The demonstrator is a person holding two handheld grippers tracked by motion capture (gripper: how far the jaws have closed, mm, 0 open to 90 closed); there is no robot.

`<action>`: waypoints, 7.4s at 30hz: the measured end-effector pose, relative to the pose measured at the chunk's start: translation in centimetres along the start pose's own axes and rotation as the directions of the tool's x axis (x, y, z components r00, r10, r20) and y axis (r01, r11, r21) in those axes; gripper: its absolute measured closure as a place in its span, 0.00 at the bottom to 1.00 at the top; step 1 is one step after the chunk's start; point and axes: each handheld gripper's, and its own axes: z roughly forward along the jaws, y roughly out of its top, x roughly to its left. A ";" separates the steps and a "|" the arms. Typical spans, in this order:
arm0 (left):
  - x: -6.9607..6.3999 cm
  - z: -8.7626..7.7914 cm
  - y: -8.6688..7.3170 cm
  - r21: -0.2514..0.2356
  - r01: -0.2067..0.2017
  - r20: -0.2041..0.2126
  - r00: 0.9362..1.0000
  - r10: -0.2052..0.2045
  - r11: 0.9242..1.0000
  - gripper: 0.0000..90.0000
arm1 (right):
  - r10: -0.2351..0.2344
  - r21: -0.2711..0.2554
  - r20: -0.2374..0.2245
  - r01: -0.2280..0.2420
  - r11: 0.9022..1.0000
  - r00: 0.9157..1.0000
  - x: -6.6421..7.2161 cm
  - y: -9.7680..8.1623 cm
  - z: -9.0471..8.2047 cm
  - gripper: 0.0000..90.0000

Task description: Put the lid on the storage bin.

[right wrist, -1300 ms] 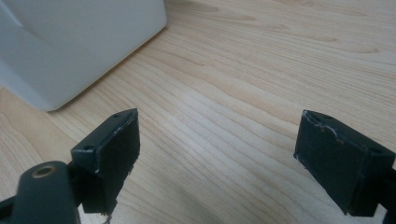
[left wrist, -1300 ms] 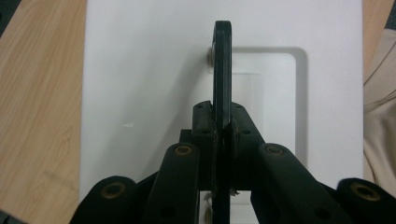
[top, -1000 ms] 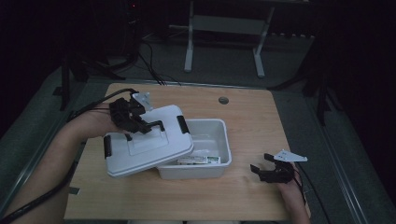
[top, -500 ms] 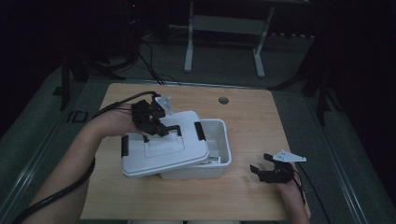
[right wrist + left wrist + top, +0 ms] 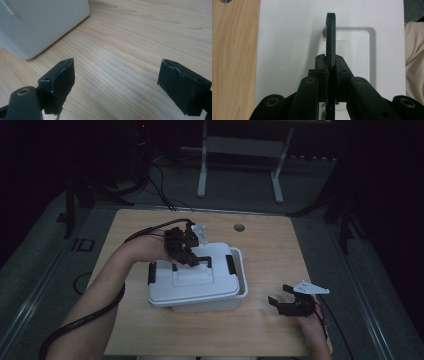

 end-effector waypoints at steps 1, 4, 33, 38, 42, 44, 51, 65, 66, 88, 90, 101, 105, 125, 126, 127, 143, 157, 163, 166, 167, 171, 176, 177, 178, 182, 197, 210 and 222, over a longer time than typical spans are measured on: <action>0.2 0.4 0.5 -0.005 -0.004 0.009 1.000 0.004 1.000 0.93 | 0.001 -0.001 0.000 -0.001 1.000 1.000 0.0 0.0 0.0 0.15; 0.4 1.0 1.3 0.000 -0.010 0.013 1.000 0.010 1.000 0.93 | 0.004 -0.005 -0.003 -0.004 1.000 1.000 0.0 0.0 0.0 0.15; 2.1 3.6 3.0 0.023 -0.019 0.030 0.999 0.018 1.000 0.92 | 0.004 -0.003 -0.010 -0.004 1.000 1.000 -0.1 -0.1 0.0 0.15; 2.0 4.0 2.9 0.037 -0.026 0.032 0.999 0.024 0.999 0.92 | 0.002 -0.002 -0.011 -0.002 1.000 1.000 -0.1 -0.1 0.0 0.15; 2.0 4.3 2.5 0.034 -0.010 0.035 0.999 0.009 0.999 0.92 | 0.003 0.000 -0.012 -0.003 1.000 1.000 -0.1 -0.2 0.0 0.15; 2.1 4.4 2.4 0.026 -0.017 0.031 0.999 0.016 1.000 0.92 | -0.001 0.001 -0.011 0.001 1.000 1.000 -0.1 -0.2 0.1 0.15; 2.1 4.4 2.4 0.029 -0.020 0.020 1.000 0.019 0.999 0.92 | -0.003 0.005 -0.011 0.003 1.000 1.000 0.0 -0.2 0.1 0.15; 2.0 4.2 1.7 0.003 0.051 -0.047 0.998 -0.051 0.999 0.50 | -0.005 0.009 -0.015 0.005 1.000 1.000 0.0 -0.2 0.2 0.15; 2.1 4.1 1.5 -0.006 0.058 -0.055 0.997 -0.058 0.998 0.44 | -0.005 0.008 -0.016 0.005 1.000 1.000 0.1 -0.2 0.2 0.15; 2.0 2.4 -3.7 -0.171 0.169 -0.125 0.973 -0.192 0.971 0.13 | -0.009 0.019 -0.013 0.010 1.000 1.000 0.1 -0.2 0.3 0.15; 1.8 2.1 -4.5 -0.187 0.184 -0.125 0.970 -0.209 0.965 0.13 | -0.009 0.020 -0.013 0.009 1.000 1.000 0.1 -0.3 0.3 0.15; 1.3 0.8 -7.5 -0.225 0.217 -0.138 0.958 -0.251 0.950 0.13 | -0.006 0.019 -0.011 0.006 1.000 1.000 0.1 -0.3 0.2 0.15; 1.0 0.6 -8.7 -0.227 0.233 -0.135 0.954 -0.267 0.946 0.13 | -0.005 0.018 -0.009 0.005 1.000 1.000 0.0 -0.3 0.2 0.15; 0.1 -1.1 -16.1 -0.276 0.324 -0.161 0.913 -0.376 0.905 0.13 | 0.000 0.016 -0.009 0.000 1.000 1.000 0.2 -0.4 0.2 0.15; 0.0 -1.0 -16.4 -0.278 0.325 -0.163 0.911 -0.378 0.904 0.13 | -0.003 0.016 -0.008 0.003 1.000 1.000 0.1 -0.4 0.2 0.15; 0.0 -0.8 -16.7 -0.273 0.327 -0.163 0.911 -0.379 0.905 0.13 | -0.002 0.016 -0.009 0.002 1.000 1.000 0.1 -0.4 0.2 0.15; -0.4 2.7 -21.4 -0.267 0.375 -0.140 0.896 -0.421 0.888 0.13 | -0.002 0.023 -0.007 0.002 1.000 1.000 0.2 -0.5 0.3 0.15; -1.1 7.3 -23.8 -0.228 0.414 -0.117 0.887 -0.446 0.882 0.13 | -0.001 0.019 -0.007 0.001 1.000 1.000 0.1 -0.4 0.2 0.15; -1.8 9.0 -24.3 -0.230 0.430 -0.096 0.882 -0.460 0.873 0.13 | -0.006 0.014 0.003 0.006 1.000 1.000 0.2 -0.4 0.2 0.15; -2.2 9.9 -24.6 -0.225 0.436 -0.089 0.881 -0.464 0.871 0.13 | 0.004 0.000 0.011 -0.004 1.000 1.000 0.0 -0.4 0.0 0.15; -2.4 10.4 -24.7 -0.220 0.433 -0.091 0.883 -0.460 0.874 0.13 | 0.002 0.004 0.012 -0.002 1.000 1.000 0.0 -0.4 0.0 0.15; -2.6 11.2 -24.7 -0.203 0.438 -0.102 0.880 -0.464 0.876 0.13 | -0.003 0.012 0.012 0.003 1.000 1.000 0.1 -0.4 0.1 0.15; -3.1 11.7 -24.8 -0.229 0.438 -0.126 0.872 -0.472 0.870 0.12 | 0.000 0.009 0.012 0.000 1.000 1.000 0.1 -0.4 0.1 0.15; -3.3 12.0 -25.0 -0.238 0.436 -0.151 0.866 -0.477 0.868 0.12 | -0.001 0.011 0.013 0.000 1.000 1.000 0.1 -0.4 0.1 0.15; -3.3 12.0 -25.0 -0.241 0.446 -0.156 0.859 -0.488 0.862 0.12 | -0.002 0.012 0.014 0.002 1.000 1.000 0.1 -0.4 0.2 0.15; -3.5 12.2 -25.3 -0.266 0.470 -0.145 0.843 -0.517 0.841 0.12 | -0.003 0.012 0.016 0.003 1.000 1.000 0.1 -0.4 0.2 0.15; -4.6 12.1 -25.5 -0.361 0.505 -0.266 0.750 -0.606 0.784 0.10 | 0.005 0.003 0.034 -0.005 1.000 0.999 0.0 -0.5 0.1 0.15; -5.8 12.1 -26.4 -0.414 0.529 -0.326 0.674 -0.663 0.741 0.10 | 0.009 0.005 0.054 -0.009 1.000 0.998 -0.1 -0.5 0.1 0.15; -6.0 12.2 -27.0 -0.455 0.566 -0.371 0.582 -0.724 0.688 0.10 | 0.011 0.002 0.107 -0.011 1.000 0.994 0.0 -0.5 0.2 0.15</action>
